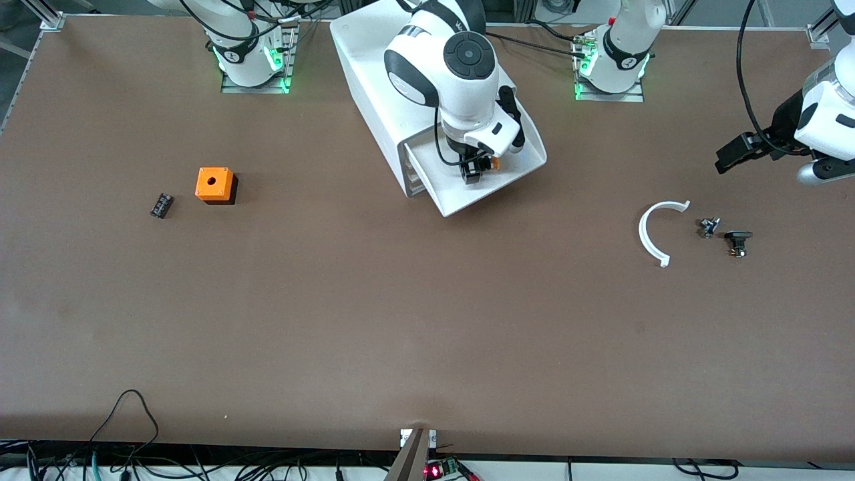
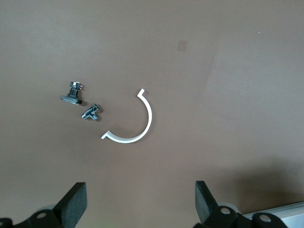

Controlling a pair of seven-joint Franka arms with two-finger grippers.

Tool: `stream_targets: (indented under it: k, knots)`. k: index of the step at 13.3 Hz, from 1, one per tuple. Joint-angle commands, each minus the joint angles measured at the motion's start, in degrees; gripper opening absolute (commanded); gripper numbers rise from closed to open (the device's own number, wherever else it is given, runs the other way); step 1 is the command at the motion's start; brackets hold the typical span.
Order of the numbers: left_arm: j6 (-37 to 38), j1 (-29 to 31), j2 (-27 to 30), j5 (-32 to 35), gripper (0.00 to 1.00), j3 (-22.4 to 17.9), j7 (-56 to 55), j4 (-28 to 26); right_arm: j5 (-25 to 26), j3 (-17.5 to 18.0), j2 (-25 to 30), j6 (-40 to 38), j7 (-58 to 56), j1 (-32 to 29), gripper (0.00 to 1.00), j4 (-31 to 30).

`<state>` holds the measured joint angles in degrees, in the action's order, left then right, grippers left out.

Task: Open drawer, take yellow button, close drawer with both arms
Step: 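Close the right gripper around the yellow button's blue base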

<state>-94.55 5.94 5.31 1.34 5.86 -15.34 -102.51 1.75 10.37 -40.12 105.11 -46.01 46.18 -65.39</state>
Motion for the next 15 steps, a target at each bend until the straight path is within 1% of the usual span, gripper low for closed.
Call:
stream_targets:
  k: [1, 4, 7, 9, 10, 12, 15]
  knots:
    - [0.5, 0.0, -0.1, 0.8, 1.00, -0.1, -0.3, 0.3, 1.1, -0.3, -1.1, -0.1, 0.9, 0.8, 0.60, 1.9]
    - [0.4, 0.0, -0.1, 0.8, 1.00, -0.1, -0.2, 0.3, 3.1, -0.1, -1.3, -0.1, 0.9, 1.0, 0.44, 1.9]
    - [0.4, 0.0, -0.1, 0.8, 1.00, -0.1, -0.2, 0.3, 3.1, -0.1, -1.3, 0.3, 0.9, 1.5, 0.28, 1.9]
    - [0.4, 0.0, -0.1, 0.8, 1.00, -0.1, -0.2, 0.3, 3.2, -0.1, -1.3, 1.0, 1.2, 2.0, 0.20, 1.9]
    - [0.4, -0.1, -0.1, 0.8, 1.00, -0.1, -0.2, 0.3, 3.3, -0.1, -1.2, 1.1, 1.5, 2.1, 0.18, 2.1]
    - [0.4, 0.0, -0.1, 0.8, 1.00, -0.1, -0.2, 0.3, 3.3, -0.2, -0.8, 2.4, 3.3, 2.7, 0.17, 2.5]
    - [0.3, -0.1, -0.1, 0.8, 1.00, -0.1, -0.2, 0.4, 3.3, -0.5, 1.6, 2.5, 12.2, 2.2, 0.17, 3.1]
